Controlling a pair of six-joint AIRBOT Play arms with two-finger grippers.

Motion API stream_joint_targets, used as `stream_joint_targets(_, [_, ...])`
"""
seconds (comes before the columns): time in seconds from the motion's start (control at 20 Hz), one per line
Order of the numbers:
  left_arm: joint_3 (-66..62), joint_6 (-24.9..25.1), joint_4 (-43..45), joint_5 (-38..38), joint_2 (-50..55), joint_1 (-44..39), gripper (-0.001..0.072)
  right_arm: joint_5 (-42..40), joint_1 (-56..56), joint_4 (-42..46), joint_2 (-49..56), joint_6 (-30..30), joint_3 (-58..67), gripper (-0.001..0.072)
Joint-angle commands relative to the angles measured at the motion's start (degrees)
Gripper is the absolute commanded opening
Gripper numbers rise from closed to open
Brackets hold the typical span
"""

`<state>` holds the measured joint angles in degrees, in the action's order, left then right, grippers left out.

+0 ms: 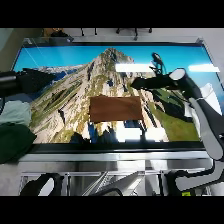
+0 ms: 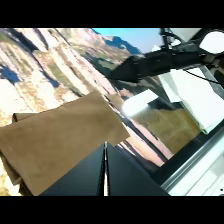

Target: Fold the shirts.

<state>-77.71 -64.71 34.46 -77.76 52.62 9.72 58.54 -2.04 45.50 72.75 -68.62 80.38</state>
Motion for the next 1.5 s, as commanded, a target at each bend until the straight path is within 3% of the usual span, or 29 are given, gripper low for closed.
stream_joint_targets(0.0, [1.75,0.17,0.0,-1.29,-3.39,2.97,0.0014,12.55,9.84,1.9,2.38,-0.48,-2.67,0.0694])
stream_joint_targets(0.35, [1.75,0.17,0.35,-2.08,-5.6,3.3,0.0014,12.44,5.38,-5.29,13.25,3.78,-3.13,0.0694])
stream_joint_targets(0.7, [1.75,0.15,0.39,-2.05,-5.6,3.3,0.0015,10.29,1.05,-8.5,14.88,5.09,-3.1,0.0689])
stream_joint_targets(0.75, [1.75,0.15,0.37,-2.05,-5.6,3.3,0.0015,10.47,0.98,-8.79,14.88,5.57,-3.1,0.0533])
stream_joint_targets(0.8, [1.75,0.15,0.37,-2.1,-5.6,3.3,0.0015,11.08,0.98,-9.49,14.86,7.1,-3.1,0.0248])
stream_joint_targets(0.85, [1.75,0.13,0.37,-2.21,-5.6,3.3,0.0015,12.37,1.01,-11.47,14.82,8.59,-3.1,0.0084])
stream_joint_targets(0.9, [1.75,0.13,0.37,-2.36,-5.6,3.3,0.0015,13.68,1.03,-13.49,14.4,8.98,-3.02,0.0021])
stream_joint_targets(1.1, [1.75,0.13,0.37,-2.89,-5.6,3.3,0.0015,16.35,3.87,-14.27,7.65,7.32,2.6,0.0023])
stream_joint_targets(1.45, [1.75,0.17,0.42,-3.32,-5.6,3.3,0.0015,14.38,28.35,-14.27,-0.72,-7.85,24.63,0.0022])
